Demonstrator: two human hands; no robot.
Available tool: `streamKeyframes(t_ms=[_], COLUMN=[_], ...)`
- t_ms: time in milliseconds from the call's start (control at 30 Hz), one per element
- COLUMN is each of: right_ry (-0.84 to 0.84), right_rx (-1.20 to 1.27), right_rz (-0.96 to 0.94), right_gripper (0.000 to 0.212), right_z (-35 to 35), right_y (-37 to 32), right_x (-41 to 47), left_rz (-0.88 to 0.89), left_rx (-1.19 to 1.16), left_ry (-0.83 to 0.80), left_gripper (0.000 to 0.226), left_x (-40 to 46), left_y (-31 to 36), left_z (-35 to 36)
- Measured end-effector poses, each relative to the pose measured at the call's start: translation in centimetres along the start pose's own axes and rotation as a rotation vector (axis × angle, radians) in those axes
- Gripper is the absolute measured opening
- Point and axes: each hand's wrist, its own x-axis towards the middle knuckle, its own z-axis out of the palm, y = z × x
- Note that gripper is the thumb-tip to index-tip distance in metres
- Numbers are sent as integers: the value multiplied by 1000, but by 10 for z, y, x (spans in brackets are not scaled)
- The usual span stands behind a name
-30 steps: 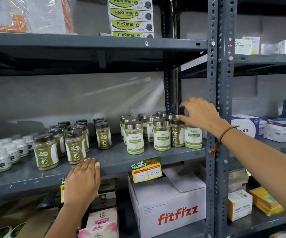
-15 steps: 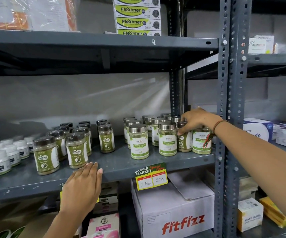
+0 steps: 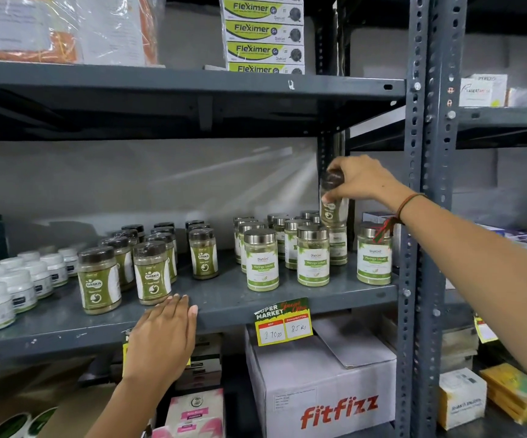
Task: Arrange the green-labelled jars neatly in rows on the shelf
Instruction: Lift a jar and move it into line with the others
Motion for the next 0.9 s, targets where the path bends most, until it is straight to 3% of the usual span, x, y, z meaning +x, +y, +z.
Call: streamKeyframes(t_ms=[133, 400, 700, 900], right_ry=[70, -83, -403, -522], right_rx=[108, 434, 279, 208], right_rz=[-133, -321, -458, -502], right_gripper=[61, 59, 64, 72], right_z=[-14, 4, 69, 101], right_y=[-34, -124, -176, -189], right_x=[2, -6, -3, 5], left_rz=[-12, -25, -14, -14], left_rx=[-3, 21, -19, -42], left_ry=[-2, -4, 15, 49], left_gripper=[53, 51, 50, 50], left_x=[0, 0, 1, 1], left_y=[2, 3, 1, 1], left_z=[0, -2, 4, 6])
